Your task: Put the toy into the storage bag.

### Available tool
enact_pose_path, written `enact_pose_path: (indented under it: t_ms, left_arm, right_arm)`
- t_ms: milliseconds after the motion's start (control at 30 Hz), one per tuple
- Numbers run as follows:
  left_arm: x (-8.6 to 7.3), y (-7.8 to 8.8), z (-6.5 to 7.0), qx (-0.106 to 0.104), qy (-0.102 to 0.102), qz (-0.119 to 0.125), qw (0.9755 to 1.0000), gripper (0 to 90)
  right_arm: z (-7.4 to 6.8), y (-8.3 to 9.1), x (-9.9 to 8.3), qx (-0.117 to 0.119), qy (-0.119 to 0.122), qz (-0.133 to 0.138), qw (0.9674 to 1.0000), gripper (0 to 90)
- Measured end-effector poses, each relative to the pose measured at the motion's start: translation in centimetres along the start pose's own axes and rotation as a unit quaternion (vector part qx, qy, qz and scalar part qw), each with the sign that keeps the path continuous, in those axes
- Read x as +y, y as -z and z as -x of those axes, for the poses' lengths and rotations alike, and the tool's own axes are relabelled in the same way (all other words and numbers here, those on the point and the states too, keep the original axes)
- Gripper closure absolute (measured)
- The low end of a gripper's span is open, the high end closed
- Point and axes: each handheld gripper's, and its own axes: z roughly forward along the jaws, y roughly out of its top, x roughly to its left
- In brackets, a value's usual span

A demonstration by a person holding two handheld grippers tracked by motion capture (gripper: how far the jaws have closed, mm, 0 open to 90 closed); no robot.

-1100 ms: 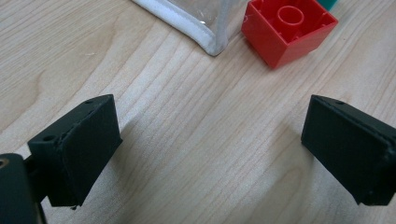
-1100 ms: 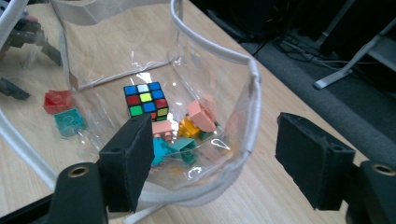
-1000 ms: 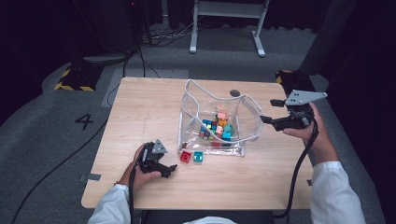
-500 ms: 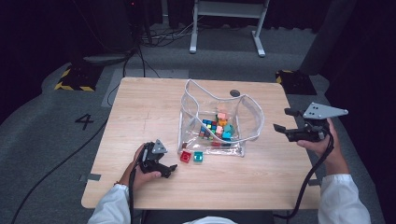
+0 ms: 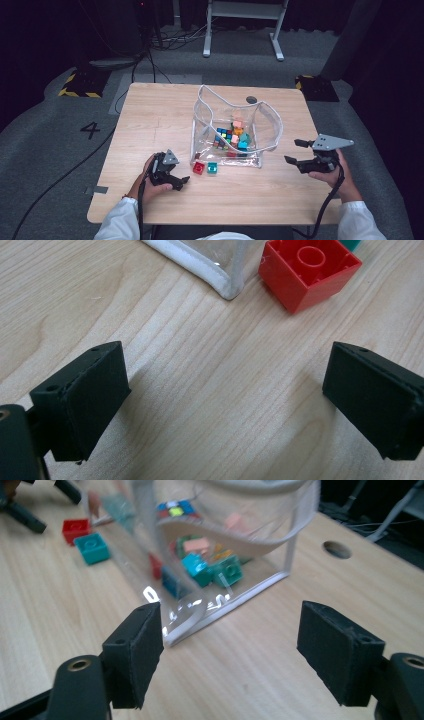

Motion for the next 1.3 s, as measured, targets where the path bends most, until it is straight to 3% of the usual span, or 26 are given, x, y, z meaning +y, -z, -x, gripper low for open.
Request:
enact_pose_path:
  t_ms: [500, 933, 1067, 1300]
  left_arm:
    - [0.0, 0.0, 0.0, 0.000, 0.000, 0.000, 1.0000, 4.6]
    - [0.0, 0.0, 0.0, 0.000, 0.000, 0.001, 1.0000, 4.6]
    - [0.0, 0.0, 0.0, 0.000, 0.000, 0.000, 1.0000, 4.6]
    - [0.0, 0.0, 0.0, 0.000, 0.000, 0.000, 1.0000, 4.6]
  right_arm:
    - [-3.6, -3.6, -2.2, 0.055, 0.007, -0.024, 0.9982, 28.5]
    - [-6.1, -6.9, -2.4, 0.089, 0.020, -0.045, 0.9948, 29.7]
    - [-7.0, -8.2, -2.2, 0.100, 0.034, -0.044, 0.9934, 29.9]
    - [-8.9, -10.5, -1.5, 0.119, 0.022, -0.058, 0.9909, 30.9]
